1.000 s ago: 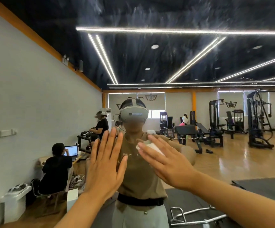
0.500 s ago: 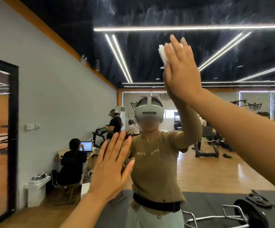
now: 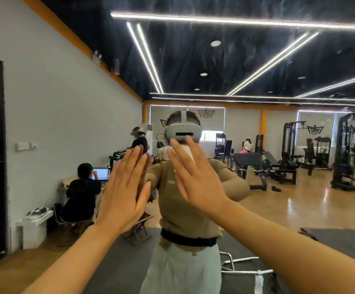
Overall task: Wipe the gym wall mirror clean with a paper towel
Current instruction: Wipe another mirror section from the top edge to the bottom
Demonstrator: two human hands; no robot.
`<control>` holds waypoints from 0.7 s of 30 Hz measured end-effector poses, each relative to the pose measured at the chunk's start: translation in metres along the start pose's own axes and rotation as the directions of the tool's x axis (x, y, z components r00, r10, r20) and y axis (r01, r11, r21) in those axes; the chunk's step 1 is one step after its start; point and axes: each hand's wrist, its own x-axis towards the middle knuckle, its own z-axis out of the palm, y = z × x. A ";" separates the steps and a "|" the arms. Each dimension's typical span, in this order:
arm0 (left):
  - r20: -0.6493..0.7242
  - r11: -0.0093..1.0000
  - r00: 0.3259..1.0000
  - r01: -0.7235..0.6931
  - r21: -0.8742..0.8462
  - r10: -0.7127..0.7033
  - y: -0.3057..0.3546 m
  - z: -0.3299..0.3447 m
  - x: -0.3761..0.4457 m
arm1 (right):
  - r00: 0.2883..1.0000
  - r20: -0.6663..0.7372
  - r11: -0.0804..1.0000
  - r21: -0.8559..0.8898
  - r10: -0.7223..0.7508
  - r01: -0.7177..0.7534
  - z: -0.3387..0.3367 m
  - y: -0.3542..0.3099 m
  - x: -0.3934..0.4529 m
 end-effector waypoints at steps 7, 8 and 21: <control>0.011 0.993 0.994 0.110 0.034 -0.111 -0.036 -0.016 0.001 | 0.990 0.067 0.990 -0.061 -0.125 0.129 -0.003 0.005 0.000; 0.012 0.993 0.993 0.115 0.035 -0.115 -0.043 -0.019 0.001 | 0.990 0.067 0.989 -0.068 -0.126 0.131 -0.006 0.008 0.009; 0.001 0.998 0.999 -0.046 0.047 0.046 -0.109 -0.035 0.002 | 0.855 -0.233 0.879 0.004 0.464 -0.476 -0.030 0.027 0.222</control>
